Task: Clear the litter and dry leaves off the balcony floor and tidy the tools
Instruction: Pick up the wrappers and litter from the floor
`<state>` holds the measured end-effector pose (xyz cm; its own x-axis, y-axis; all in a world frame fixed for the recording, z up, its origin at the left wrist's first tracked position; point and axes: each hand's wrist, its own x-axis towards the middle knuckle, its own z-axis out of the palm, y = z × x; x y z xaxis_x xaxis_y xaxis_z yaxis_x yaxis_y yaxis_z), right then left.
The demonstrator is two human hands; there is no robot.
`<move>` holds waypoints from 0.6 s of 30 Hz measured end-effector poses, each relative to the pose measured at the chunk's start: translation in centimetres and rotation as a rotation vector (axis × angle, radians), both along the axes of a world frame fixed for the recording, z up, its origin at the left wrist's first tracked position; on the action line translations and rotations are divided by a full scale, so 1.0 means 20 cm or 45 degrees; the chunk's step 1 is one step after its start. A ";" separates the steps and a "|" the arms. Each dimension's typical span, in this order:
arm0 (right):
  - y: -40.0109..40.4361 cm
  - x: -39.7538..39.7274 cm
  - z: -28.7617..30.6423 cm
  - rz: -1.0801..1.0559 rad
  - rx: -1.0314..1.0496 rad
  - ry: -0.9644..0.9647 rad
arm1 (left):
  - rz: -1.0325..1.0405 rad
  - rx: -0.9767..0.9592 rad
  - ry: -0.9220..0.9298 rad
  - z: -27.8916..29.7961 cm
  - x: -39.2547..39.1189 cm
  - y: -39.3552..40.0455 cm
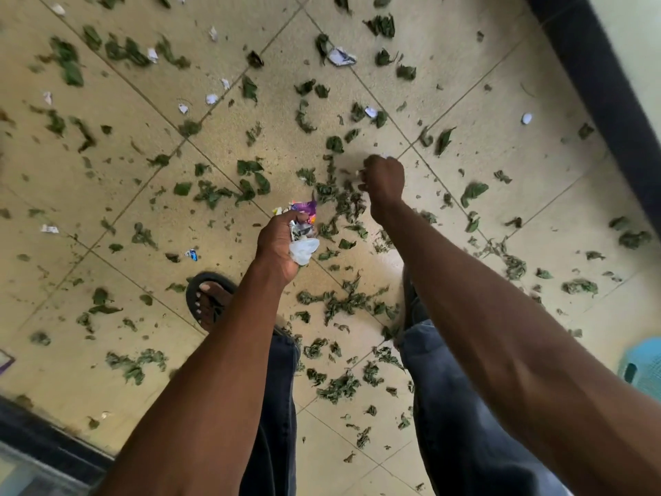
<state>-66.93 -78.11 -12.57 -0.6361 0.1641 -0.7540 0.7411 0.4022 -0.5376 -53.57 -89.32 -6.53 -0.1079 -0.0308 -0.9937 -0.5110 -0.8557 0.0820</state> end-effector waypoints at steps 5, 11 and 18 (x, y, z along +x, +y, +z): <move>0.14 -0.04 0.12 0.373 -0.020 0.085 | 0.007 0.111 0.003 0.01 -0.09 0.04; 0.03 -0.35 0.03 0.783 0.353 0.258 | 0.043 0.050 0.062 0.00 -0.28 0.06; -0.07 -0.49 -0.04 1.543 0.564 0.405 | 0.080 0.053 0.112 -0.07 -0.40 0.05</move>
